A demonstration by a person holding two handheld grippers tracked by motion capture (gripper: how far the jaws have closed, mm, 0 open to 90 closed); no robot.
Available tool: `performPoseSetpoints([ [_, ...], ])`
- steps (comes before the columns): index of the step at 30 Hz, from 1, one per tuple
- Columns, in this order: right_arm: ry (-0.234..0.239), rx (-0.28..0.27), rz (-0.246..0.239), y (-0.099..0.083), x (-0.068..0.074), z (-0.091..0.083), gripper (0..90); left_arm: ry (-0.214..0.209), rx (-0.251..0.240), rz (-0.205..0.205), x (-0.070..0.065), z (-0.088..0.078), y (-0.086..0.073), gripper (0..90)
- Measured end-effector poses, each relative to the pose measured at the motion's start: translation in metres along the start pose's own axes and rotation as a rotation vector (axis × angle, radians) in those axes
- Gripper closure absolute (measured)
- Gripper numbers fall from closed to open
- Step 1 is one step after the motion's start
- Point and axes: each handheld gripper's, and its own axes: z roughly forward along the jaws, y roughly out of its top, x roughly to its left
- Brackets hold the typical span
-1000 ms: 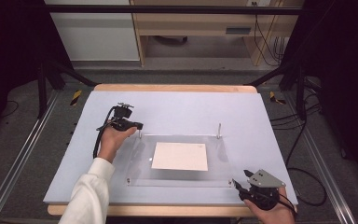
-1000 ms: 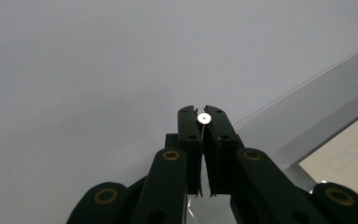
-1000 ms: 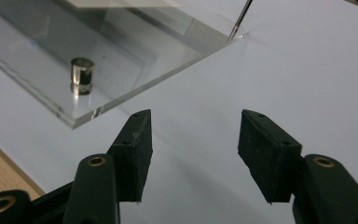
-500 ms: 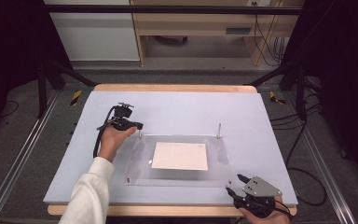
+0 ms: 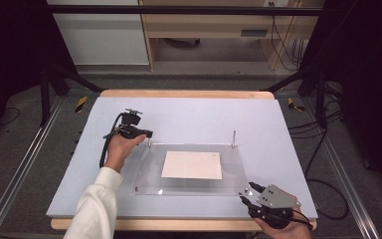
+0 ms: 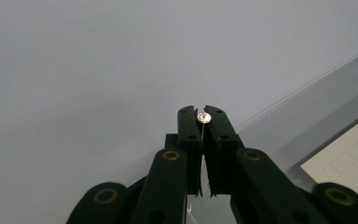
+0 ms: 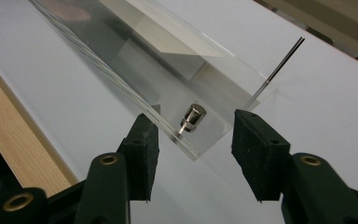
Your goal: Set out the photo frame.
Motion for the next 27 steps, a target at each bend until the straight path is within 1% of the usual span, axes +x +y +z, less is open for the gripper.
performPoseSetpoints([
  [6,0.002,0.002,-0.03,0.003,-0.002,0.0,52.3,0.007,0.004,0.008,-0.001,0.0,0.001,84.8],
  [10,-0.003,-0.008,-0.025,0.006,-0.003,-0.001,52.7,0.007,0.008,0.007,-0.001,0.0,0.001,84.8],
  [13,0.005,-0.017,-0.025,0.006,-0.005,-0.001,52.1,0.006,0.009,0.007,0.0,0.0,0.002,84.8],
  [18,0.022,-0.009,-0.027,0.007,-0.006,0.001,49.3,0.003,0.013,0.004,0.0,0.0,0.002,84.8],
  [23,0.004,-0.021,-0.041,0.01,-0.006,0.001,50.1,0.001,0.015,0.005,0.0,0.0,0.003,84.7],
  [27,0.004,-0.027,-0.041,0.013,-0.007,0.0,49.7,0.005,0.016,0.003,0.0,0.0,0.003,84.7],
])
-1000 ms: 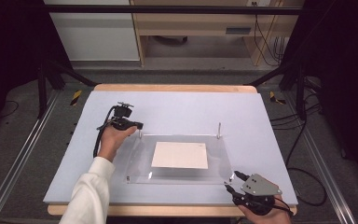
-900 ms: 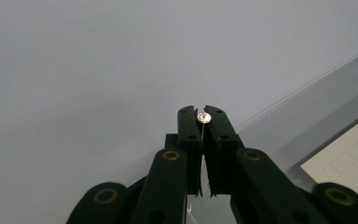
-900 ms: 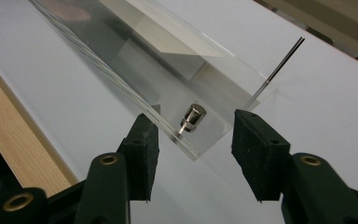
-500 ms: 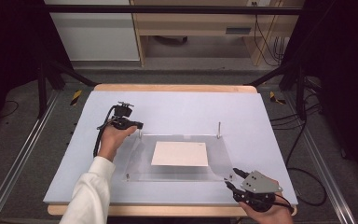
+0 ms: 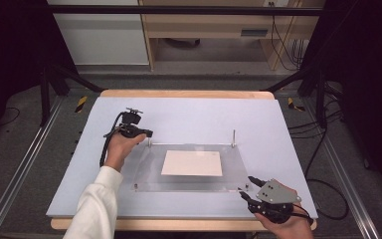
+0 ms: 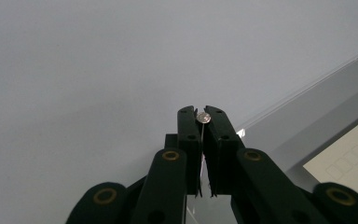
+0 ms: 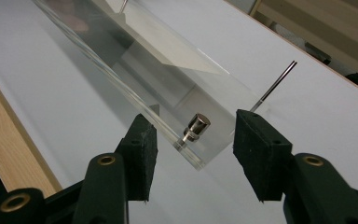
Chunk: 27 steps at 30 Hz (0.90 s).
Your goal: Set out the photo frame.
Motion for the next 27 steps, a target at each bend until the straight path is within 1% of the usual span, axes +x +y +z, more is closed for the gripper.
performPoseSetpoints([
  [5,0.004,0.007,-0.011,0.002,-0.001,0.001,48.1,-0.002,0.004,0.003,0.0,0.0,0.0,84.6],
  [11,-0.022,0.0,-0.039,0.008,0.0,0.0,50.5,0.002,0.0,0.007,0.001,0.0,0.0,84.4],
  [12,-0.023,-0.003,-0.042,0.008,-0.001,0.0,50.6,0.0,-0.004,-0.001,0.0,0.0,0.0,84.4],
  [16,-0.011,-0.004,-0.032,0.011,-0.004,0.0,49.5,0.001,-0.001,-0.001,0.001,0.0,0.0,84.4],
  [18,-0.006,0.001,-0.037,0.012,-0.004,0.001,49.1,0.001,-0.002,0.0,0.001,0.0,0.0,84.3],
  [23,-0.022,-0.008,-0.064,0.015,-0.002,0.0,53.7,0.005,-0.009,0.005,0.001,0.001,0.0,83.9],
  [27,-0.025,-0.014,-0.072,0.017,-0.003,-0.001,55.1,0.01,-0.012,0.016,0.001,0.001,0.0,83.3],
])
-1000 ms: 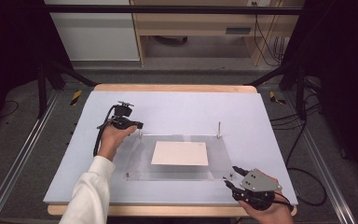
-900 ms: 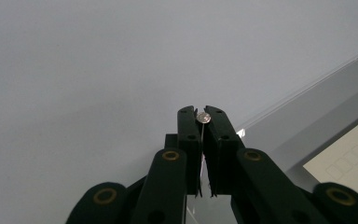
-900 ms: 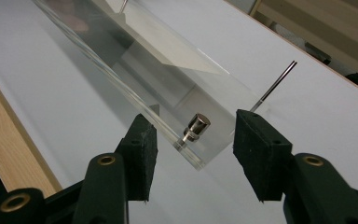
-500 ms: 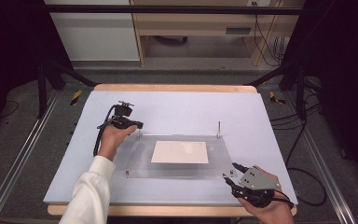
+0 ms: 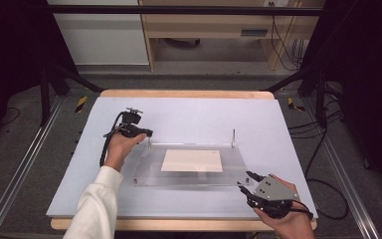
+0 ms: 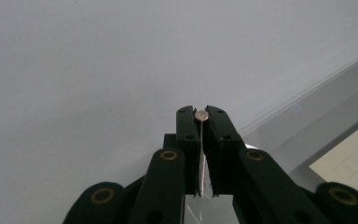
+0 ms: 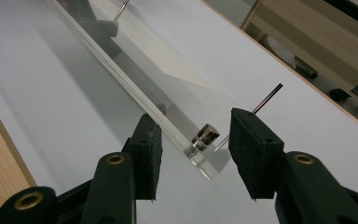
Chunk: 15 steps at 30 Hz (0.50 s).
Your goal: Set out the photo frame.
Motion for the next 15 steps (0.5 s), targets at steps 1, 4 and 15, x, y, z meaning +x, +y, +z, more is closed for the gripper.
performPoseSetpoints([
  [1,0.0,-0.001,0.002,0.001,-0.001,0.0,55.1,0.002,-0.002,0.005,0.0,0.0,0.0,83.0],
  [4,0.002,-0.002,0.012,0.003,-0.003,0.0,55.3,0.015,-0.044,0.009,0.0,-0.004,-0.002,79.0],
  [15,0.014,0.0,0.028,0.009,-0.009,0.0,55.6,0.042,-0.245,0.061,0.0,-0.055,-0.022,85.8],
])
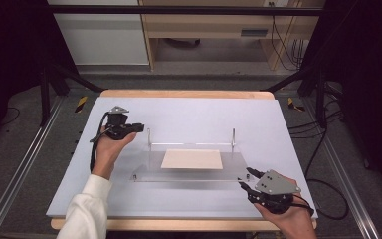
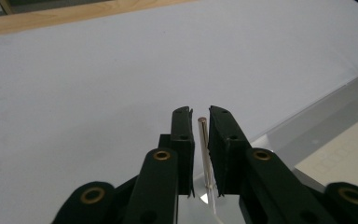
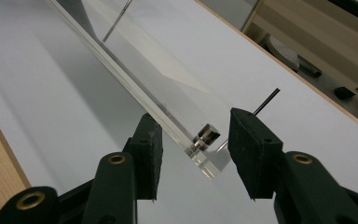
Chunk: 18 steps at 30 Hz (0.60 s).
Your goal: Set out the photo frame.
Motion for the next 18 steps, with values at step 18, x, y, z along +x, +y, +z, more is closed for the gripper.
performPoseSetpoints([
  [18,-0.005,-0.011,0.018,0.016,-0.015,0.001,57.0,0.0,-0.069,0.025,-0.03,-0.059,-0.075,89.5],
])
